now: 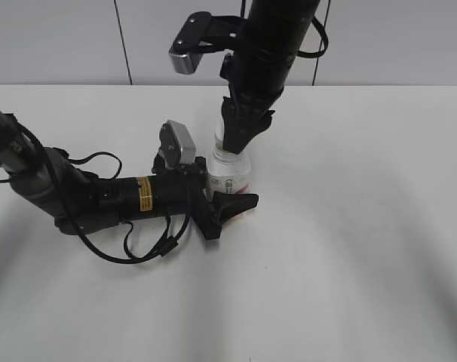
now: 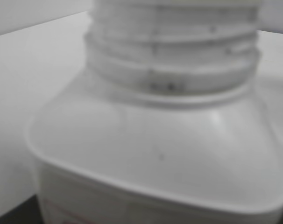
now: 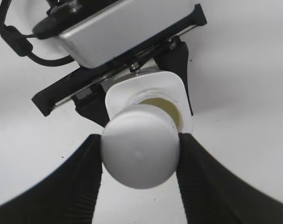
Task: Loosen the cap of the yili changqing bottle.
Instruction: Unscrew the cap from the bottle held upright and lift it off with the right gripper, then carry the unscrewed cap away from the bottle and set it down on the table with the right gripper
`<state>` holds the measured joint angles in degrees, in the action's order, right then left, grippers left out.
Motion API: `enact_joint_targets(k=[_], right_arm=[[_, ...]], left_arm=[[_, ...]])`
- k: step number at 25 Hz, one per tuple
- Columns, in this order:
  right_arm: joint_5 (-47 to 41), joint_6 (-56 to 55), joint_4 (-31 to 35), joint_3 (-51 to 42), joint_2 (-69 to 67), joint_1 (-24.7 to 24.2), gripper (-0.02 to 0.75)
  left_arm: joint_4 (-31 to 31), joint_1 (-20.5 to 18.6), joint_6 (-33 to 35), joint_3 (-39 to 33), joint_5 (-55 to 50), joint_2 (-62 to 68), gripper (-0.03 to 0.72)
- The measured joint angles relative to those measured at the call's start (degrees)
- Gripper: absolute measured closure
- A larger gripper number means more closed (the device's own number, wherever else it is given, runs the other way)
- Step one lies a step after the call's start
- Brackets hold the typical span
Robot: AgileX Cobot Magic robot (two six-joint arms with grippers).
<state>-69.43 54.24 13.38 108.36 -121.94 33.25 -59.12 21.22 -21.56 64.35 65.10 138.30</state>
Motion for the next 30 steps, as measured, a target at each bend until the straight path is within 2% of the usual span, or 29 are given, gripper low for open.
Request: enact_joint_targets(k=[4,8,15,20,30], right_arm=[[0.0,-8.7,-3.2,0.0,1.0,0.0,0.349],[-0.1,-24.6,-7.1,0.0,1.2,-1.5,0.349],[0.0,-44.3,-7.4,-0.5,1.2,-9.4,0.349],[3.0,-47.5,-5.0,-6.9,1.2,-15.5,0.349],[15.4,-47.8,-1.1,-26.5,4.5,-22.2,0.35]], left_arm=[[0.1,0.0,0.0,0.0,0.0,0.0,0.246],[0.1,0.0,0.0,0.0,-0.1,0.0,0.246],[0.2,0.0,0.0,0.0,-0.1,0.0,0.246],[0.3,0.0,0.0,0.0,-0.1,0.0,0.246],[0.4,0.0,0.0,0.0,-0.1,0.0,0.246]])
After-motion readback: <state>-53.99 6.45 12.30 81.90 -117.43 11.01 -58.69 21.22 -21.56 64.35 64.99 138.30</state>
